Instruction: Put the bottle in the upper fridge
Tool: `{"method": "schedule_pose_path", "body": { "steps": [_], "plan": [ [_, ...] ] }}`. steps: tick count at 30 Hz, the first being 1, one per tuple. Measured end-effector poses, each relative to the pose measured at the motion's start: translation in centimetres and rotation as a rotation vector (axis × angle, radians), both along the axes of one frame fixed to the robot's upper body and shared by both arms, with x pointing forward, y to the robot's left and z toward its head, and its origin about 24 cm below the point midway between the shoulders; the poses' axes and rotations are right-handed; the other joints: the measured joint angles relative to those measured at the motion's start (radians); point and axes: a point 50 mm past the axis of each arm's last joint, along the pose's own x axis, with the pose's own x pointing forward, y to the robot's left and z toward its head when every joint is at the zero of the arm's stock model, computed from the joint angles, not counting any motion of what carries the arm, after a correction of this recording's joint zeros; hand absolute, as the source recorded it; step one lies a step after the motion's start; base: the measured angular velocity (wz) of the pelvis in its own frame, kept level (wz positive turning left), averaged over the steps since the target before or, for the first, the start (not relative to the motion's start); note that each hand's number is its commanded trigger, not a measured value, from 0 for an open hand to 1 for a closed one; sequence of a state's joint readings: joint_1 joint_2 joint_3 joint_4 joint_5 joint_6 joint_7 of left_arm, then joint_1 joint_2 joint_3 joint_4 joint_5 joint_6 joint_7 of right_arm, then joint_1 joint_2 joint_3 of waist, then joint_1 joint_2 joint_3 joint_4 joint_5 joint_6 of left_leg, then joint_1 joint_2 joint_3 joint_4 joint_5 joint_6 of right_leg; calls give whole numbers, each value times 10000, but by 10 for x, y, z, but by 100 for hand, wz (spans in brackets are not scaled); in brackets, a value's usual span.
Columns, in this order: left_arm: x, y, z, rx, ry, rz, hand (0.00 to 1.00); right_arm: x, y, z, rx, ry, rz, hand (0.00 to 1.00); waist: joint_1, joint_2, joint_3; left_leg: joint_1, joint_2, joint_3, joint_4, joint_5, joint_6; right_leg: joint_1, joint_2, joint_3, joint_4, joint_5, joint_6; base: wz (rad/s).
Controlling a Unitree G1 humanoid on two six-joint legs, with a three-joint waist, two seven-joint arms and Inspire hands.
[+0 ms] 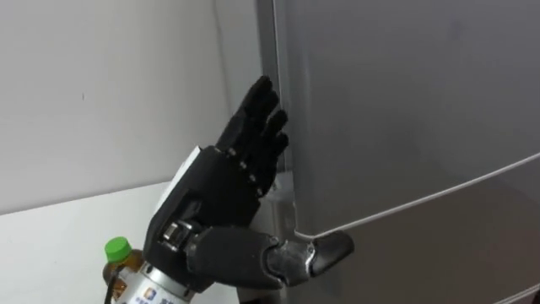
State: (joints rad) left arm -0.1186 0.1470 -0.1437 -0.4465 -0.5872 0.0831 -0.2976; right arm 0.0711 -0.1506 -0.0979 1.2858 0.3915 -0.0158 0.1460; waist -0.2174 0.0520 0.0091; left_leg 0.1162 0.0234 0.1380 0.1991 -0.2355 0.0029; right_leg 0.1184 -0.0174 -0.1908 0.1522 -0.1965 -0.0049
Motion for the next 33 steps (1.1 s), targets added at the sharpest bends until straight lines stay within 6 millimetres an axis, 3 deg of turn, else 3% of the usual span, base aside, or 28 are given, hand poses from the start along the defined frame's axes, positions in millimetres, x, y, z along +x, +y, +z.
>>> {"method": "schedule_pose_path", "body": {
  "steps": [7, 8, 10, 11, 22, 25, 27, 33],
  "plan": [
    [-3, -11, -3, 190, -3, -753, 0, 1, 0, 0, 32, 13, 81, 0, -6, -38, 11, 1, -4, 9, -11, 0, 0, 19, -11, -42, -3, 1, 0, 0],
    [-3, -12, -4, 197, 21, -756, 35, 2, 0, 0, 31, 9, 115, 0, -7, -46, 13, 1, -4, 8, -11, 0, 0, 19, -11, -41, -3, 1, 1, 0],
    [-3, -13, -6, 220, 136, -826, 82, 2, 1, 0, 30, 13, 197, 0, -7, -77, 20, -1, -5, 9, -13, 0, 0, 22, -13, -42, -3, 1, 1, 0],
    [-3, -14, -6, 221, 136, -835, 100, 2, 1, 0, 31, 13, 207, 0, -6, -84, 25, -2, -6, 9, -13, 0, 0, 21, -14, -42, -3, 1, 1, 0],
    [-2, -18, -12, 90, 457, -1011, 100, 7, 3, 0, 36, 15, 627, 0, 38, -245, 41, -12, -17, 11, -14, 0, 0, 24, -19, -60, -12, 1, 3, 0],
    [-2, -18, -12, 76, 487, -923, 87, 7, 4, 0, 24, 40, 737, 0, 29, -248, 38, -11, -16, 11, -12, 0, 0, 24, -16, -59, -10, 1, 3, 0],
    [-2, -17, -13, 60, 511, -883, 89, 7, 4, 0, 15, 36, 771, 0, 35, -247, 37, -13, -14, 10, -12, 0, 0, 25, -14, -63, -10, 1, 3, 0],
    [0, -16, -14, 22, 567, -780, 83, 7, 4, 0, 13, 38, 780, 0, 42, -181, -5, -14, -15, 12, -14, 0, 0, 32, -16, -66, -8, 1, 3, 0]
  ]
}}
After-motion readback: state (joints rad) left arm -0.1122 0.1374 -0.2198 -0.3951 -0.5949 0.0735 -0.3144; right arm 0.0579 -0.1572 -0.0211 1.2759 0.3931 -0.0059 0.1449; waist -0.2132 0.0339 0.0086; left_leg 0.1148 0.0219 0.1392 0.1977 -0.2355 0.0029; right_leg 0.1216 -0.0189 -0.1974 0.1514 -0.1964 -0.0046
